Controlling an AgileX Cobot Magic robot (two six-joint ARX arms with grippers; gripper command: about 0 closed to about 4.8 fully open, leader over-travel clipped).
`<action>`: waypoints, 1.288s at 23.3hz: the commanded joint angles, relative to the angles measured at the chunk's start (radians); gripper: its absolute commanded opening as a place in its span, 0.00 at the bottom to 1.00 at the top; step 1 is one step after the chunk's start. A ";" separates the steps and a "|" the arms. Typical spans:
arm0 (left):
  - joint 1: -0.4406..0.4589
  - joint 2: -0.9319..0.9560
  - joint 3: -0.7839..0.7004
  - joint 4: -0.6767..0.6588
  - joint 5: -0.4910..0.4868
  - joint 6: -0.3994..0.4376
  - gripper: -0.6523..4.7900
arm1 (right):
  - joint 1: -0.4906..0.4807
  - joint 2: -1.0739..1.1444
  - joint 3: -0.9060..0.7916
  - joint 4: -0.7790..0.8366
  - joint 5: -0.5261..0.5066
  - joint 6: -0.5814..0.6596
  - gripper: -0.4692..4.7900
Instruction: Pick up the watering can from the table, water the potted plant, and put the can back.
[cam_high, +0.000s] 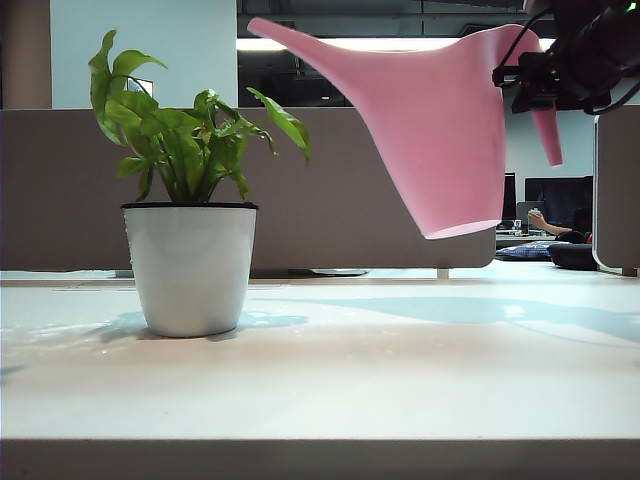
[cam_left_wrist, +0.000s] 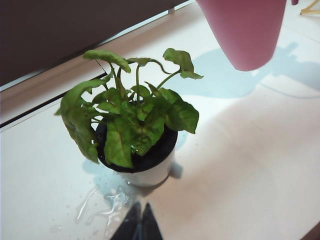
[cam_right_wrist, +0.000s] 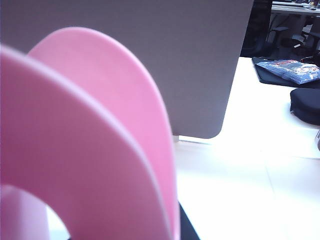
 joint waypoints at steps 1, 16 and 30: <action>0.002 -0.003 0.005 -0.005 0.001 -0.002 0.11 | -0.004 -0.007 -0.027 0.151 -0.016 0.062 0.23; 0.002 -0.003 0.005 -0.013 -0.002 0.000 0.11 | -0.019 0.104 -0.327 0.678 0.026 0.209 0.23; 0.002 -0.003 0.005 -0.012 -0.002 0.000 0.11 | -0.025 0.293 -0.332 0.827 0.027 0.158 0.23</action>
